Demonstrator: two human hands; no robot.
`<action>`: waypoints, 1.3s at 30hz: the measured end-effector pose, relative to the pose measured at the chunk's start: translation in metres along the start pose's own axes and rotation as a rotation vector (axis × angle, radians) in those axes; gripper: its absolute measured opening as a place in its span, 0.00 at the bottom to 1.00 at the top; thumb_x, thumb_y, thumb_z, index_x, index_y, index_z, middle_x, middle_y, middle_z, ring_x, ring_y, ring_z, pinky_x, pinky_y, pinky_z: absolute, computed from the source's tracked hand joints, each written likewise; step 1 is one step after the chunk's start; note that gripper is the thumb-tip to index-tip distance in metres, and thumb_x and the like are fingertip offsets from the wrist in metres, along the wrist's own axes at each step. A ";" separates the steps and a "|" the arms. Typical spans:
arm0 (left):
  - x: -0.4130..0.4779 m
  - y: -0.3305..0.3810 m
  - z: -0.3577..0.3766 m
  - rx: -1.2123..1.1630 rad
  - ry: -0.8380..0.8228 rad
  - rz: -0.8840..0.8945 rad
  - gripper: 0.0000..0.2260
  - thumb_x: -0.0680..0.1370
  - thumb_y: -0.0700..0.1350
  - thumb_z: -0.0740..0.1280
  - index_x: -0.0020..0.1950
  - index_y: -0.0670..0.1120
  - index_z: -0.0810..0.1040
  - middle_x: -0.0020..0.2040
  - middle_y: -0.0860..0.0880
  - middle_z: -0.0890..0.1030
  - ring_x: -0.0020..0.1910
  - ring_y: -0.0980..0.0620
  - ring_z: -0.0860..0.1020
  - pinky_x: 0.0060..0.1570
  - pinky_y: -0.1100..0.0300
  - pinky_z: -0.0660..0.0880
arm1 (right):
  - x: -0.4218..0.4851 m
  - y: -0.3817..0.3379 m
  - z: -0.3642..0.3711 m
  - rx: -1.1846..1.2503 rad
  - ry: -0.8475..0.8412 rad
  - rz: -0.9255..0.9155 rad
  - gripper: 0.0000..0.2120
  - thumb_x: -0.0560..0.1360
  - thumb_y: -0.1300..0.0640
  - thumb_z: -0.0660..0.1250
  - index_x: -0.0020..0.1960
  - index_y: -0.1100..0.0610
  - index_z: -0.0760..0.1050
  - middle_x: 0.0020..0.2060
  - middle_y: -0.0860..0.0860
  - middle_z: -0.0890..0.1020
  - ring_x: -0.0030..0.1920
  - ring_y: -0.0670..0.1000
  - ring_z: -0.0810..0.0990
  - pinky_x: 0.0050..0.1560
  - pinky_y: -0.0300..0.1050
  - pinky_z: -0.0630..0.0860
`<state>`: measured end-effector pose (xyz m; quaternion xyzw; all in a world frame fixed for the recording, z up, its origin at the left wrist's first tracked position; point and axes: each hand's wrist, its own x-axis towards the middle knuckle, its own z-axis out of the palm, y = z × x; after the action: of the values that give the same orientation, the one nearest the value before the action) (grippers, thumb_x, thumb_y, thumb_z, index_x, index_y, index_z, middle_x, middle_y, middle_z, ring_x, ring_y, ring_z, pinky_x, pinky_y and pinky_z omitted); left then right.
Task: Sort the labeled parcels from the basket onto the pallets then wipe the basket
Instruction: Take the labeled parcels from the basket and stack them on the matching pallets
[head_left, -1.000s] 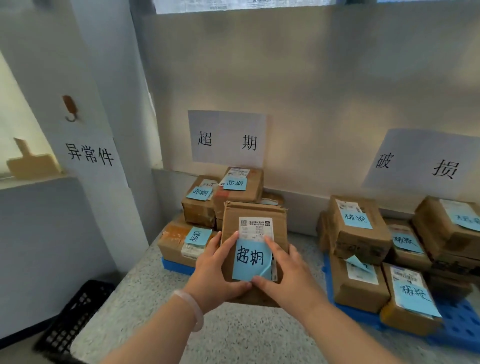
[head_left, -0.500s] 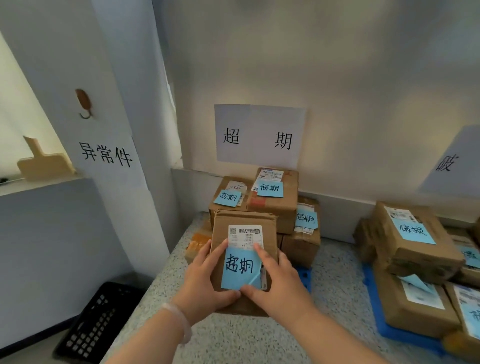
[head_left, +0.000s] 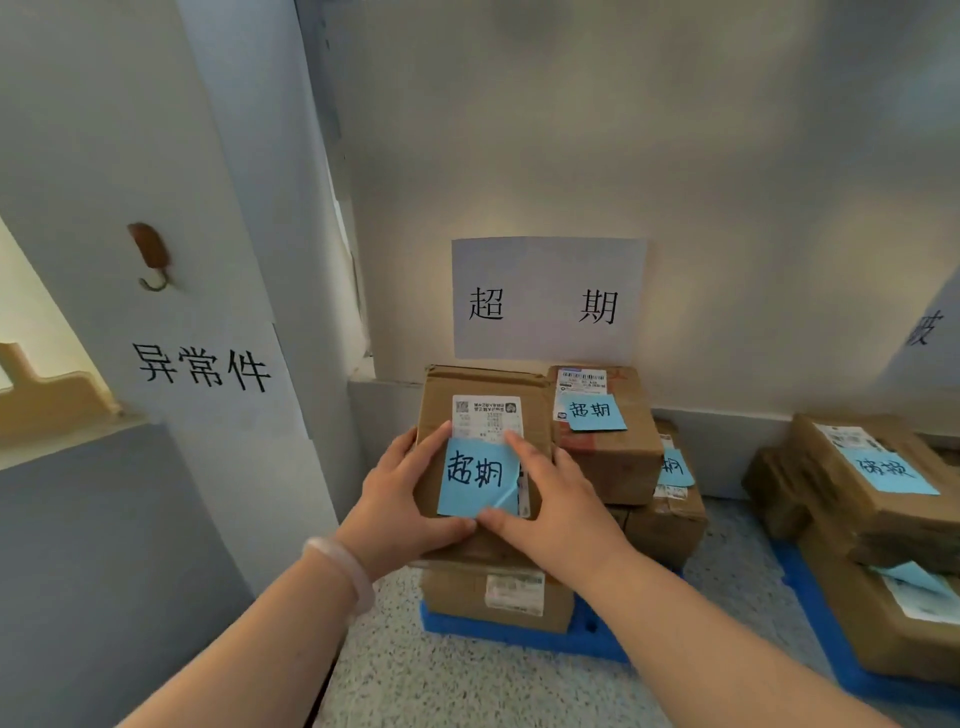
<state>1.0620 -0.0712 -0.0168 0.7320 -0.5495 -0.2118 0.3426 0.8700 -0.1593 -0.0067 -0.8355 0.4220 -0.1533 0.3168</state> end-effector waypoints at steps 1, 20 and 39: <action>0.010 0.001 -0.007 -0.003 -0.012 0.005 0.45 0.59 0.68 0.73 0.70 0.77 0.51 0.76 0.60 0.51 0.75 0.48 0.57 0.73 0.43 0.61 | 0.009 -0.005 -0.004 -0.015 0.002 0.007 0.44 0.67 0.29 0.67 0.74 0.30 0.44 0.75 0.47 0.57 0.74 0.53 0.59 0.71 0.59 0.66; 0.167 -0.016 -0.009 -0.143 -0.182 -0.090 0.44 0.68 0.56 0.77 0.77 0.62 0.55 0.71 0.51 0.67 0.67 0.49 0.69 0.68 0.50 0.69 | 0.134 -0.003 -0.024 -0.168 0.018 0.192 0.35 0.76 0.34 0.61 0.78 0.39 0.52 0.79 0.50 0.53 0.77 0.56 0.54 0.75 0.56 0.58; 0.197 -0.017 0.008 -0.022 -0.134 -0.080 0.41 0.73 0.58 0.72 0.78 0.61 0.51 0.77 0.48 0.58 0.73 0.46 0.61 0.71 0.51 0.64 | 0.160 0.012 -0.023 -0.323 -0.029 0.218 0.31 0.80 0.34 0.49 0.79 0.38 0.43 0.80 0.51 0.42 0.79 0.56 0.43 0.76 0.59 0.41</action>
<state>1.1284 -0.2572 -0.0215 0.7338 -0.5391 -0.2799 0.3044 0.9465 -0.3016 0.0009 -0.8269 0.5246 -0.0361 0.1993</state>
